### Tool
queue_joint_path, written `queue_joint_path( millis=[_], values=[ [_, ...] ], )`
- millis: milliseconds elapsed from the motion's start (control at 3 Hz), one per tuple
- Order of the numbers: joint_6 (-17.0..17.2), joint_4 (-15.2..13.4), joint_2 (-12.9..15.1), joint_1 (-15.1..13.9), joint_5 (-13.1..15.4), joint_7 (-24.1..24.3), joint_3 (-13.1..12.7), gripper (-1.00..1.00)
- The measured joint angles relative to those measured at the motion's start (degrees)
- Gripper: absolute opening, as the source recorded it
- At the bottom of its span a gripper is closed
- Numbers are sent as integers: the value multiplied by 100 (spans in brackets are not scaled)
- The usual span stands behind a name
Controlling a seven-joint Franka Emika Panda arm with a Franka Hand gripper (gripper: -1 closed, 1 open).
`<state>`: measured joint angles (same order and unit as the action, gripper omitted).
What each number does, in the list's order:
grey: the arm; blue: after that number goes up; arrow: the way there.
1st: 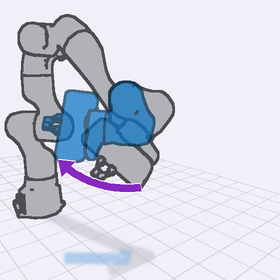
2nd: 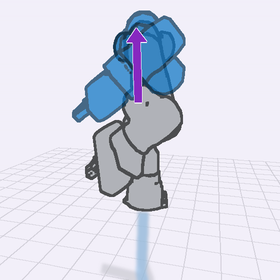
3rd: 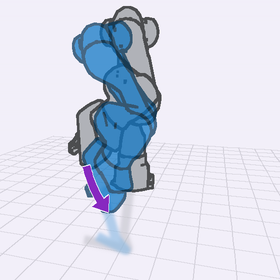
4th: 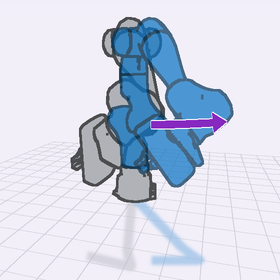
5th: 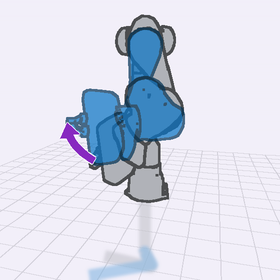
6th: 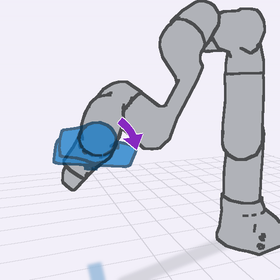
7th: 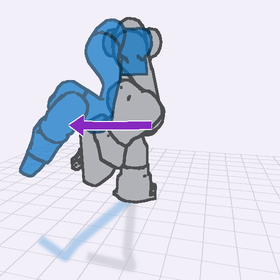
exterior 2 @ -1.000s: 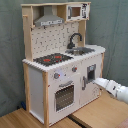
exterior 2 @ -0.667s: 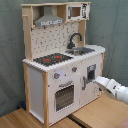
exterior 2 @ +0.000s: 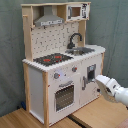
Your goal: Play with the kitchen
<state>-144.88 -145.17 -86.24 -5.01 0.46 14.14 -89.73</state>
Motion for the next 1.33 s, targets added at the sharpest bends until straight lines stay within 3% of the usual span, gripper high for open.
queue_joint_path(
  millis=[1333],
  values=[
    [-702,10,-2,-680,275,2474,-342,100]
  ],
)
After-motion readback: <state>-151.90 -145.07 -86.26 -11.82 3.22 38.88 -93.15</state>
